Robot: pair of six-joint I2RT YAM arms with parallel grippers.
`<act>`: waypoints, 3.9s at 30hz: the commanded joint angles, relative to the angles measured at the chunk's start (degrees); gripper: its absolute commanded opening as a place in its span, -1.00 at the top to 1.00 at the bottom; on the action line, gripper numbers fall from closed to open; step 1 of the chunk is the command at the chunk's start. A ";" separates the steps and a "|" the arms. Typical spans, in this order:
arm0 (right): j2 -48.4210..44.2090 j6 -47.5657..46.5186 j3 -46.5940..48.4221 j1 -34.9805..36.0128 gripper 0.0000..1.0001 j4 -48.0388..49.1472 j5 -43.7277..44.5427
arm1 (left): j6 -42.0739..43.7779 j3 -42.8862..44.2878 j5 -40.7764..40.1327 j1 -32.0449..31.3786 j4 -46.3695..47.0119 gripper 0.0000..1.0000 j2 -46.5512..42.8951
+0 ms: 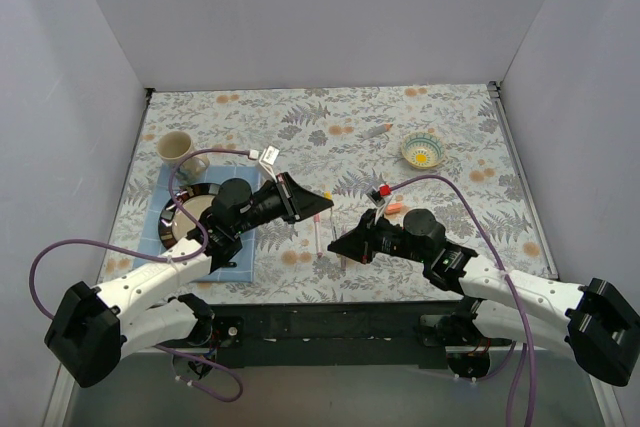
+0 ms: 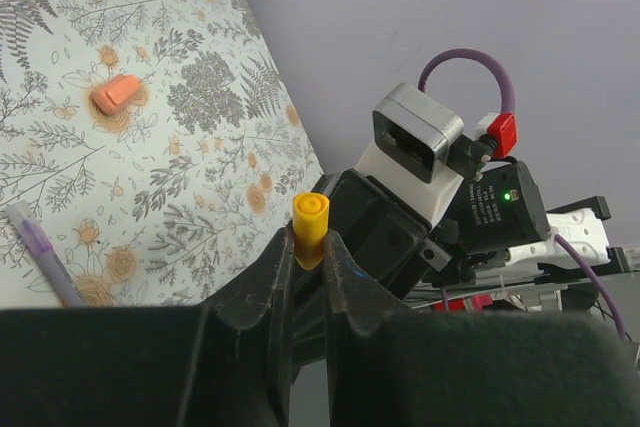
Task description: Insert the pens into the pen caps
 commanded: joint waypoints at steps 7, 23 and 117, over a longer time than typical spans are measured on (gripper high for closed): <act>-0.38 0.62 2.45 0.09 0.97 2.86 -0.27 | 2.01 -1.05 0.22 -0.29 1.07 1.00 0.30; 0.67 1.94 2.28 0.18 0.97 3.30 -1.41 | 4.47 1.85 -2.60 -0.37 -1.13 1.00 2.24; -1.70 -8.18 10.89 0.09 0.97 -5.84 4.75 | 10.36 3.61 3.29 -4.07 -7.80 -0.45 -2.42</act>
